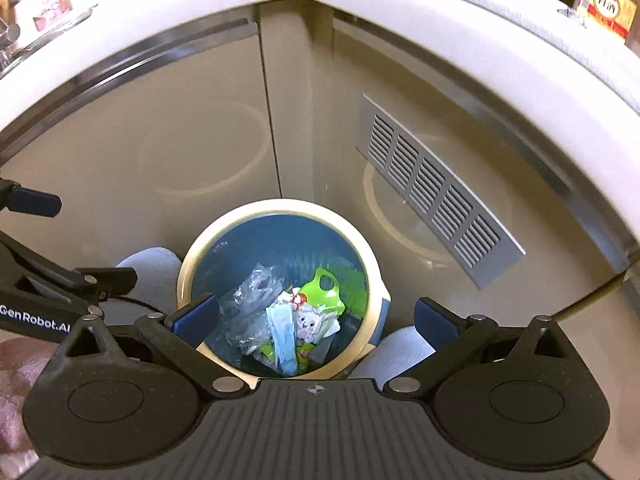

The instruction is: Collect trash

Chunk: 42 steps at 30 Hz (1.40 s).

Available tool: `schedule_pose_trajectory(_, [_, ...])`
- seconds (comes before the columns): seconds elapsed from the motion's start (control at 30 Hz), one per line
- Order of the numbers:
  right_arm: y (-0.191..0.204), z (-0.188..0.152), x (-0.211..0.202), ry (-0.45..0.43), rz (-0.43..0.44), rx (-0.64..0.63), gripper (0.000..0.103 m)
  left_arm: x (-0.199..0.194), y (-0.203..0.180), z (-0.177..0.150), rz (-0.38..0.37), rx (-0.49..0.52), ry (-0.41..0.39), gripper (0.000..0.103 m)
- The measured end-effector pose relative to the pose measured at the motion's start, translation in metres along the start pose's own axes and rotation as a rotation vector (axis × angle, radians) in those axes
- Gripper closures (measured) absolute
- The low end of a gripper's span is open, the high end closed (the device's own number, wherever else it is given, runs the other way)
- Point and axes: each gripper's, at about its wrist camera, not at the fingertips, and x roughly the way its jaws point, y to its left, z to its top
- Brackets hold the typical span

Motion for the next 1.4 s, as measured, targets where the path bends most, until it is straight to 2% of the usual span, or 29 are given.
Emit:
schedule_pose_trajectory(0.27, [0.006,-0.004,-0.012,-0.035,-0.006,-0.041,0.000,-0.017,-0.007,-0.001,0.051,0.026,-0.071,0.000])
schedule_pose_trajectory(0.5, [0.009,-0.007,-0.007,-0.023,-0.012,-0.034,0.000,-0.018,-0.003,0.000,0.074,0.006,-0.056,0.000])
schedule_pose_trajectory(0.67, [0.007,-0.006,-0.007,-0.027,-0.014,-0.022,0.000,-0.017,0.000,0.000,0.055,0.007,-0.030,0.000])
schedule_pose_trajectory(0.8, [0.007,-0.003,-0.011,-0.042,-0.023,-0.040,0.000,-0.019,-0.003,0.002,0.083,0.032,-0.025,0.000])
schedule_pose_trajectory(0.97, [0.004,0.000,-0.015,-0.043,-0.014,-0.030,0.000,-0.025,-0.001,0.004,0.066,0.032,-0.051,0.000])
schedule_pose_trajectory(1.17, [0.006,-0.005,-0.012,-0.017,0.001,-0.040,0.000,-0.024,0.001,0.007,0.067,0.014,-0.040,0.000])
schedule_pose_trajectory(1.27, [0.007,-0.006,-0.012,-0.018,0.001,-0.045,0.000,-0.023,-0.001,0.003,0.090,0.020,-0.047,0.000])
schedule_pose_trajectory(1.4, [0.008,-0.005,-0.010,-0.011,0.001,-0.048,0.000,-0.025,-0.008,0.002,0.171,0.081,-0.086,0.000])
